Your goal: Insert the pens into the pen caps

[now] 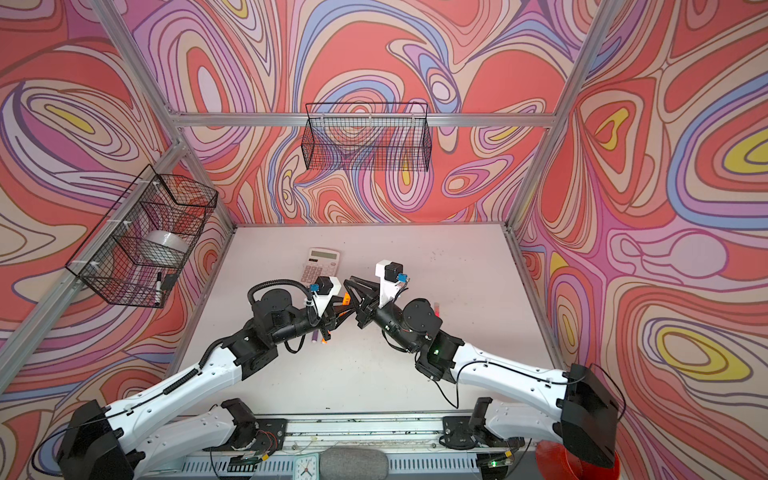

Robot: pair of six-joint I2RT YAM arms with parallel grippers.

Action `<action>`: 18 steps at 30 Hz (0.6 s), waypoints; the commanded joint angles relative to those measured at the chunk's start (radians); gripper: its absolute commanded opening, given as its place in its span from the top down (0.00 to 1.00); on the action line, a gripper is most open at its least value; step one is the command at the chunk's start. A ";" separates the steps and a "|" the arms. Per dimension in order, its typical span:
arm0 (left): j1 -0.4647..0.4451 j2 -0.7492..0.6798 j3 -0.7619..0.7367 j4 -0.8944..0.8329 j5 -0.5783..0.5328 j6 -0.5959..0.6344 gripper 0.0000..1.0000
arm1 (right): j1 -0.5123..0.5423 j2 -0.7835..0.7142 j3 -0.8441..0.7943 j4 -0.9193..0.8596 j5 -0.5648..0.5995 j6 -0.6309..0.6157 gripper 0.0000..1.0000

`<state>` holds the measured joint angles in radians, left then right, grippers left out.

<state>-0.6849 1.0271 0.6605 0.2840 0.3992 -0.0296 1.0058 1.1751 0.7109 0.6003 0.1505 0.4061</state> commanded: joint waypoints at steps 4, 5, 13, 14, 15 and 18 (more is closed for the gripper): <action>0.105 -0.052 0.274 0.479 -0.313 -0.098 1.00 | 0.154 0.122 -0.124 -0.390 -0.287 0.094 1.00; 0.106 -0.050 0.289 0.476 -0.313 -0.092 1.00 | 0.162 0.131 -0.120 -0.388 -0.283 0.094 1.00; 0.157 -0.051 0.379 0.474 -0.315 -0.133 1.00 | 0.180 0.168 -0.122 -0.356 -0.268 0.107 1.00; 0.166 -0.053 0.385 0.471 -0.309 -0.143 1.00 | 0.180 0.169 -0.121 -0.354 -0.267 0.109 1.00; 0.170 -0.056 0.390 0.469 -0.305 -0.148 1.00 | 0.180 0.168 -0.123 -0.351 -0.268 0.112 1.00; 0.171 -0.067 0.377 0.457 -0.271 -0.150 1.00 | 0.180 0.141 -0.129 -0.347 -0.251 0.122 1.00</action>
<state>-0.6319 1.0229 0.8349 -0.0780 0.4107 -0.0040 1.0348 1.2671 0.7197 0.7219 0.2192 0.4675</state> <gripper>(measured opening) 0.177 0.152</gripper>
